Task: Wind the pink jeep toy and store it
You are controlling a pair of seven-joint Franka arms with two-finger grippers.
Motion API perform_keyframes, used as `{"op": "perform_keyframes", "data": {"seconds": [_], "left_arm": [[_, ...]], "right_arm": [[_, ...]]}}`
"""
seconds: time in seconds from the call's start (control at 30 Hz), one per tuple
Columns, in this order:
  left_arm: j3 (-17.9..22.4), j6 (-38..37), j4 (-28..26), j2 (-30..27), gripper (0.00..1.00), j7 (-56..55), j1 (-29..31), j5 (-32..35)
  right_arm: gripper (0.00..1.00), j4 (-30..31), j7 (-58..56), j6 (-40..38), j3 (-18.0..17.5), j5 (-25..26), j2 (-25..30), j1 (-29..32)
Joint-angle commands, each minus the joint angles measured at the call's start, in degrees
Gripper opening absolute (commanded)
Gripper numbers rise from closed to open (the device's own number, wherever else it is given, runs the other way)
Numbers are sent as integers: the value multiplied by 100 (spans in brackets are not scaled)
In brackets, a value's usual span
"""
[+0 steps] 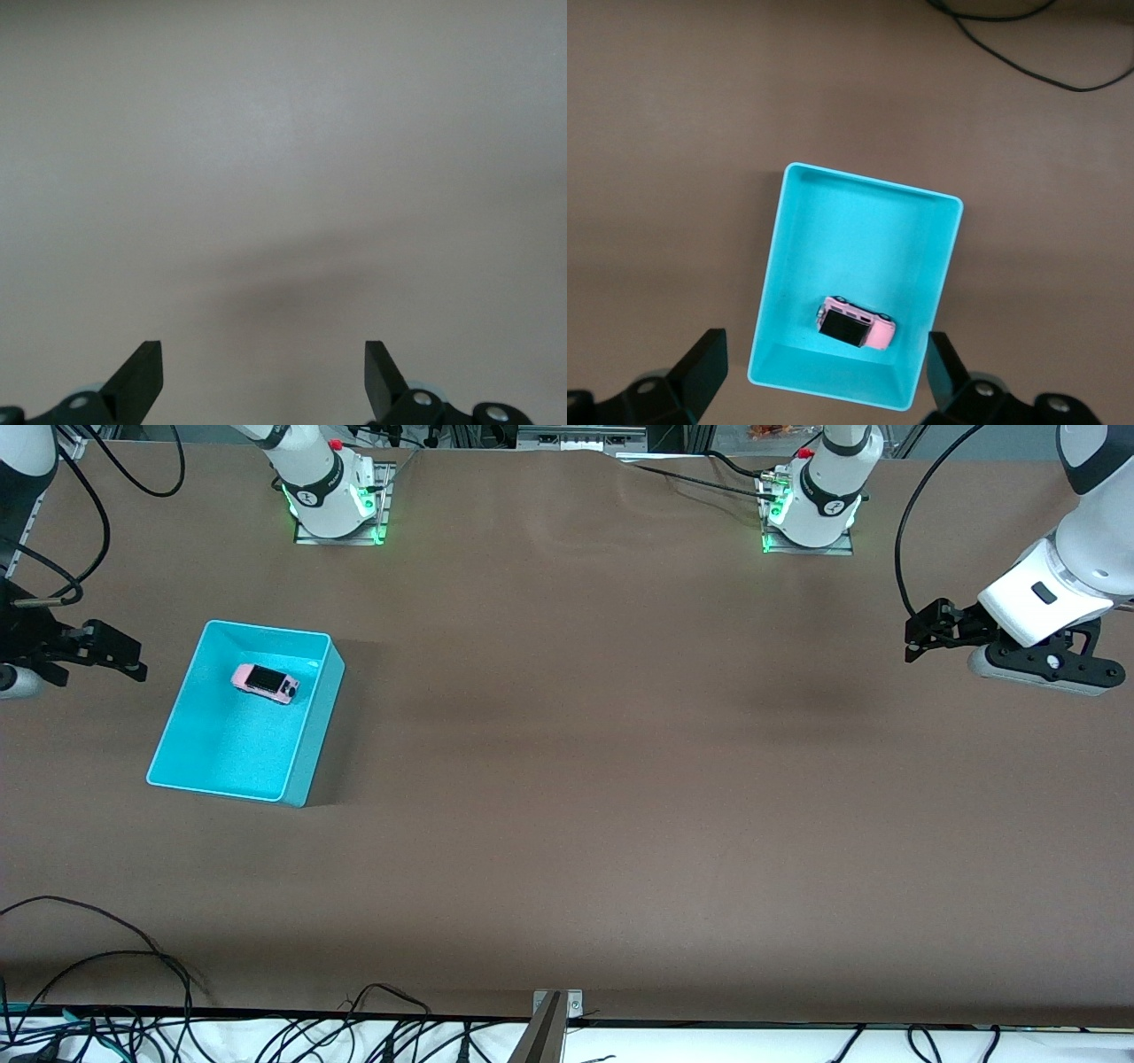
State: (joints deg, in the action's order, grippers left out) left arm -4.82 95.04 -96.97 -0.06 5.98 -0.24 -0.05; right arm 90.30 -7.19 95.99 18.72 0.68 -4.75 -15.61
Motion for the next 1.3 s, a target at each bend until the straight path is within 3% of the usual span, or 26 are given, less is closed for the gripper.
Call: {"op": "perform_keyframes", "data": {"seconds": [0.0,0.5,1.27], "left_arm": [[17,-144,214,103,100,17,-28,58],[25,-144,214,103,100,26,-20,58],[17,-144,214,103,100,17,-20,58]], "right_arm": [[100,-223,87,-186,9,266,-53,-13],[100,-21,121,-625,27,213,325,-4],[100,-320,104,-616,9,99,62,-13]]}}
